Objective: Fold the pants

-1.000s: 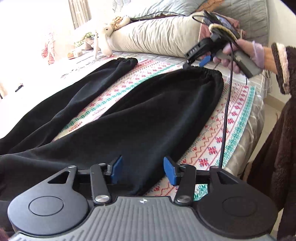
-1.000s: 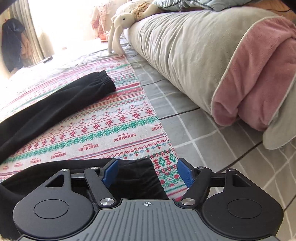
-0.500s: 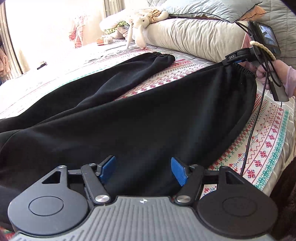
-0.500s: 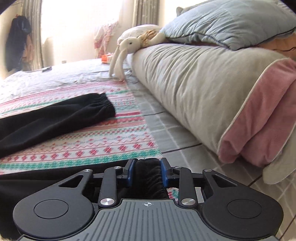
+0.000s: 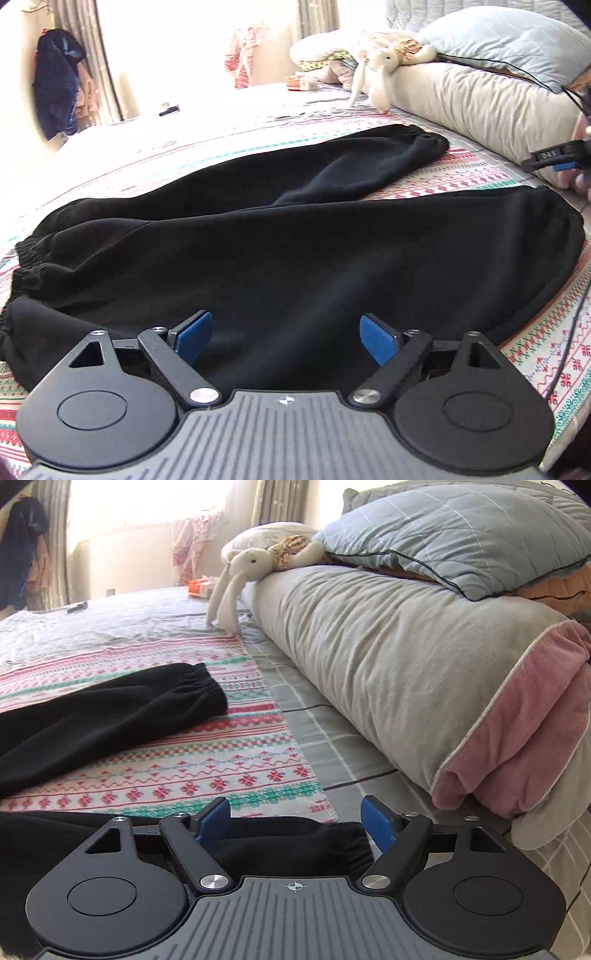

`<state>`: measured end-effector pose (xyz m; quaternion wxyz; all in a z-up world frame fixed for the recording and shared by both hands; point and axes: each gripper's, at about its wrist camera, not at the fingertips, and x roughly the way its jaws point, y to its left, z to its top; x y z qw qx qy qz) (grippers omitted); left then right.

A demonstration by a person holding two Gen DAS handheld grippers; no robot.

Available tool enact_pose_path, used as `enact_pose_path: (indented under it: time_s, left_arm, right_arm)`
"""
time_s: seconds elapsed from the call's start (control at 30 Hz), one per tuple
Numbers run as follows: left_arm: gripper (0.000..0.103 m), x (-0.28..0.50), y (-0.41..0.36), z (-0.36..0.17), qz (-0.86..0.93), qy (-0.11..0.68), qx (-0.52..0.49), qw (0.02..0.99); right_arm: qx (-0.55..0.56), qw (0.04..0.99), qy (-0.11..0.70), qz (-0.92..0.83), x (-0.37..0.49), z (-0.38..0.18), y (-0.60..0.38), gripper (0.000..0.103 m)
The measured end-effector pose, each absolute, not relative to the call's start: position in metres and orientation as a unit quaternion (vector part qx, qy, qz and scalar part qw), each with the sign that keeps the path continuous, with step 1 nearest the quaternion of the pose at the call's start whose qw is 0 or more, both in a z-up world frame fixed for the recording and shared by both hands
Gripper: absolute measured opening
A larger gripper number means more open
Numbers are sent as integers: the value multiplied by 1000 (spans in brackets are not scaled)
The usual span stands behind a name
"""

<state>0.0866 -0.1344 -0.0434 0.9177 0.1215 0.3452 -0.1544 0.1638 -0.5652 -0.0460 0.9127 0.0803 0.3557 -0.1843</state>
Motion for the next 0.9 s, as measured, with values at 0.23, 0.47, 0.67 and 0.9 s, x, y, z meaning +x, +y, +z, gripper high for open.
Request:
enact_pose_path:
  time_s: [0.23,0.47,0.67,0.9]
  left_arm:
    - [103,116,-76,-31,-52,372,94,922]
    - [103,146,-11,-34,43,411,57,909]
    - [103,162,57,-47,100,418,-26,902]
    - [103,162,121,-58,118,396,-146,899]
  right_arm:
    - [45,918,388,-70,170,-20,-484,84]
    - [31,916,397,56,170,-1,-390,90]
    - [21,902,401,159,167,-2,-314,90]
    - [-32,889,371,266,153,-3,-236,90]
